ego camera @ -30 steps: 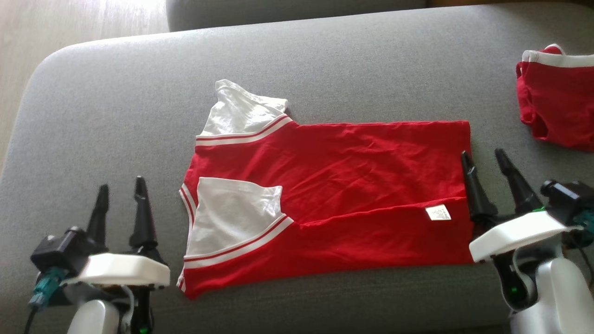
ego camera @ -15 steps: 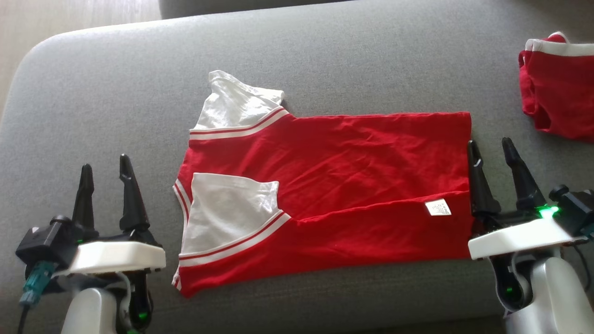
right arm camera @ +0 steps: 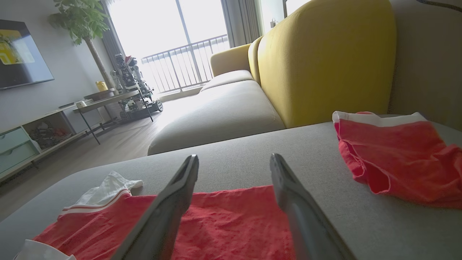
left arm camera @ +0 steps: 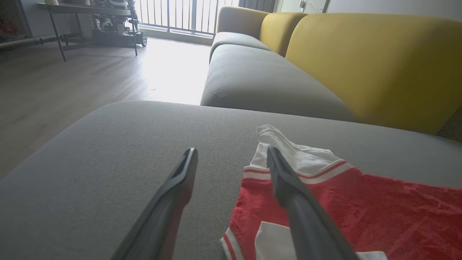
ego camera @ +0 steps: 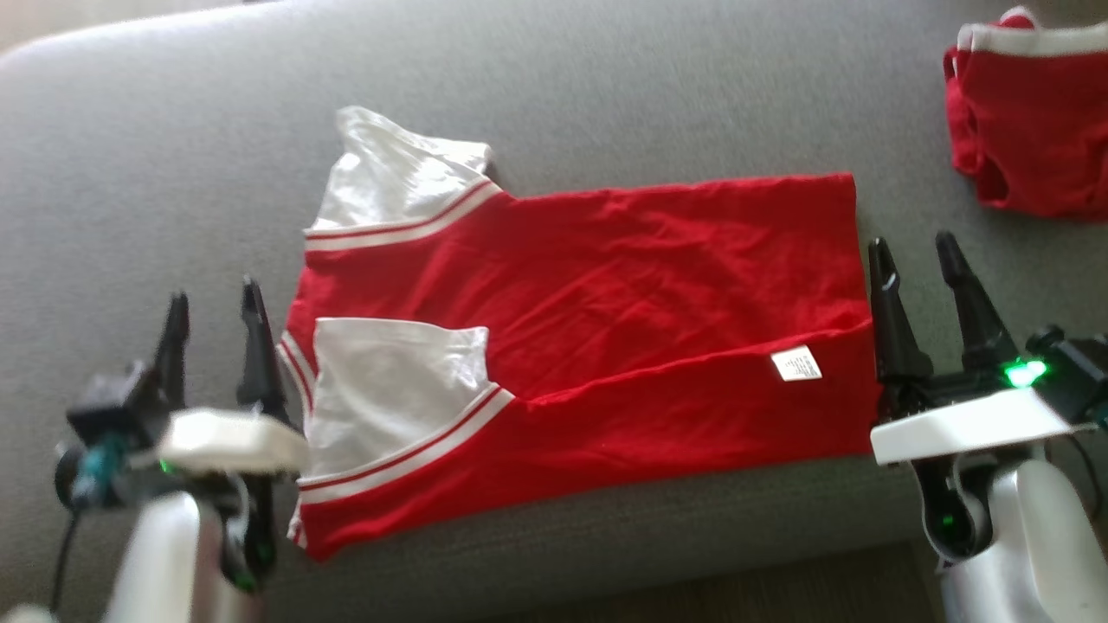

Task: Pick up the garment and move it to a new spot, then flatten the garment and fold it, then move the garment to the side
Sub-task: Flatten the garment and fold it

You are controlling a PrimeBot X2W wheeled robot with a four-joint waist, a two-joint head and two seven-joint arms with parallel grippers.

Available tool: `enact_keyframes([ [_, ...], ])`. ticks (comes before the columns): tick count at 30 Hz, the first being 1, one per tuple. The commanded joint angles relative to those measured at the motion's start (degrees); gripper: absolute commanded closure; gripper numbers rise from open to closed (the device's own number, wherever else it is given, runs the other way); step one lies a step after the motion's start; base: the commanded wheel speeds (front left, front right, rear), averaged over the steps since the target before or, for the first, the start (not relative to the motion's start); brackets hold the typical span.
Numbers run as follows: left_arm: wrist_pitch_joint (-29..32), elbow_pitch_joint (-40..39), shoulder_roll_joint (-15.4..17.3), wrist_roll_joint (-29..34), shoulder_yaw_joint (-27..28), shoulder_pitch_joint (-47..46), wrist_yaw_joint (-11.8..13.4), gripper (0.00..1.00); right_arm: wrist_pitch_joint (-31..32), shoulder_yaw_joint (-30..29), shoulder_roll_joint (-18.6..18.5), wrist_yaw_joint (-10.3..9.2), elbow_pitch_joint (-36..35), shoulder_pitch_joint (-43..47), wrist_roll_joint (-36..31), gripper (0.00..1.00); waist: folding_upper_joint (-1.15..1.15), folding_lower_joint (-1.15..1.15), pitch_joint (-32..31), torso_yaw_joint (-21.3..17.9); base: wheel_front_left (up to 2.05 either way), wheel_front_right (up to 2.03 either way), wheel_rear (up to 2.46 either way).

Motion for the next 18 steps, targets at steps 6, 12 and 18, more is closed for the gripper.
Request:
enact_keyframes([
  [6,4.23,7.41,7.06,2.30,1.42,-14.71,-2.05,0.00,-0.50,2.61,-0.47,-0.01,-3.84,-3.21,0.17,0.00,0.00,0.00,6.27,-3.59,0.00,0.00,0.00],
  [12,8.20,14.29,10.32,3.73,-0.38,-28.17,-3.86,0.00,-0.50,4.13,-0.47,-0.01,-5.58,-4.96,-0.37,0.00,0.00,0.00,10.98,-4.99,0.00,0.00,0.00],
  [18,12.93,22.40,11.57,5.88,-3.76,-37.46,-5.67,0.00,-0.50,5.21,-0.47,-0.01,-6.36,-6.28,0.06,0.00,0.00,0.00,13.74,-5.84,0.00,0.00,0.00],
])
